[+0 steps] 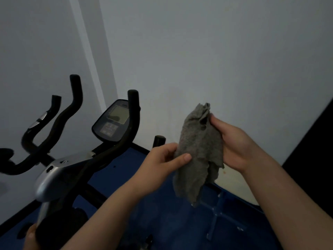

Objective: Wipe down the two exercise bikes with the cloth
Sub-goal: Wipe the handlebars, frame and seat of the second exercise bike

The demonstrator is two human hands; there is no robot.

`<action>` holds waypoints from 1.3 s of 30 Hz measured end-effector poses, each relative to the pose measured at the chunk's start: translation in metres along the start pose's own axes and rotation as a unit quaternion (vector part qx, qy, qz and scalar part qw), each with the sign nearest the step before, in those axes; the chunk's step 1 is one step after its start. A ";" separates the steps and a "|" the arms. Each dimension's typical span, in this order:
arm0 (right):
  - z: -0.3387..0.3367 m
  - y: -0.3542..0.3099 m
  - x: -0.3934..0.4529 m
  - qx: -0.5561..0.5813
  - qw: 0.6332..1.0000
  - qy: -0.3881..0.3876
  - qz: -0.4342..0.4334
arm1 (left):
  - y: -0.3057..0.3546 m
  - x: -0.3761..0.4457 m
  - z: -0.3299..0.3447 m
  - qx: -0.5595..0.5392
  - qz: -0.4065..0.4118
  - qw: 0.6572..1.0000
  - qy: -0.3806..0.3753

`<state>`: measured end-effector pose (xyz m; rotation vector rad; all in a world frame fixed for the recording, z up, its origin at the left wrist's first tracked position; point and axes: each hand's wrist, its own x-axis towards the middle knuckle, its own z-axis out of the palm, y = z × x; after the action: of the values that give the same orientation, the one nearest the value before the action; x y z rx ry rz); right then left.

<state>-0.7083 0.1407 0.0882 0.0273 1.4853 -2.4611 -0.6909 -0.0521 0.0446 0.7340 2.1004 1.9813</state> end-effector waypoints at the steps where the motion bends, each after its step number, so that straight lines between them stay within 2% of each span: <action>1: -0.006 0.003 0.003 -0.016 0.999 0.034 0.010 | -0.003 0.001 0.002 -0.025 -0.012 1.000 0.004; 4: -0.029 0.027 0.011 -0.147 0.974 0.167 0.044 | -0.014 0.005 0.008 -0.048 -0.051 0.998 0.004; 6: -0.042 0.045 0.011 -0.251 0.947 0.196 0.038 | -0.020 0.008 0.009 -0.051 -0.077 0.996 0.003; 8: -0.048 0.055 0.006 -0.296 0.932 0.207 -0.028 | -0.021 0.013 0.010 -0.046 -0.092 0.995 0.001; 11: -0.043 0.060 -0.010 -0.314 0.924 0.154 -0.156 | -0.020 0.021 0.010 -0.020 -0.094 0.995 0.000; 14: -0.037 0.075 -0.024 -0.323 0.932 0.051 -0.159 | -0.021 0.025 0.009 -0.011 -0.087 0.996 0.000; 17: -0.042 0.086 -0.028 -0.410 0.898 0.028 -0.157 | -0.024 0.024 0.007 0.006 -0.077 0.997 -0.014; 20: -0.044 0.085 -0.027 -0.487 0.854 0.041 -0.182 | -0.025 0.022 0.002 0.044 -0.063 0.996 -0.034; 24: -0.046 0.084 -0.025 -0.476 0.859 0.050 -0.182 | -0.021 0.025 0.003 0.208 -0.004 0.978 0.021; 26: -0.049 0.087 -0.023 -0.470 0.865 0.036 -0.171 | -0.017 0.024 0.004 0.242 0.018 0.970 0.029; 28: -0.051 0.088 -0.023 -0.462 0.870 0.030 -0.171 | -0.015 0.023 0.004 0.234 0.027 0.972 0.026; 31: -0.054 0.086 -0.024 -0.456 0.874 0.017 -0.165 | -0.016 0.019 0.002 0.167 0.009 0.985 0.043; 34: -0.065 0.085 -0.024 -0.487 0.856 0.034 -0.168 | -0.014 0.017 0.000 0.121 0.012 0.990 0.070; 37: -0.065 0.083 -0.024 -0.477 0.853 0.070 -0.201 | -0.012 0.017 -0.001 0.130 0.024 0.988 0.080; 39: -0.055 0.082 -0.024 -0.460 0.858 0.066 -0.221 | -0.010 0.017 -0.001 0.146 0.027 0.985 0.084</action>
<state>-0.6724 0.1575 -0.0056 -0.3716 2.8276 -1.7546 -0.7088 -0.0450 0.0386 0.6982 2.5331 1.8388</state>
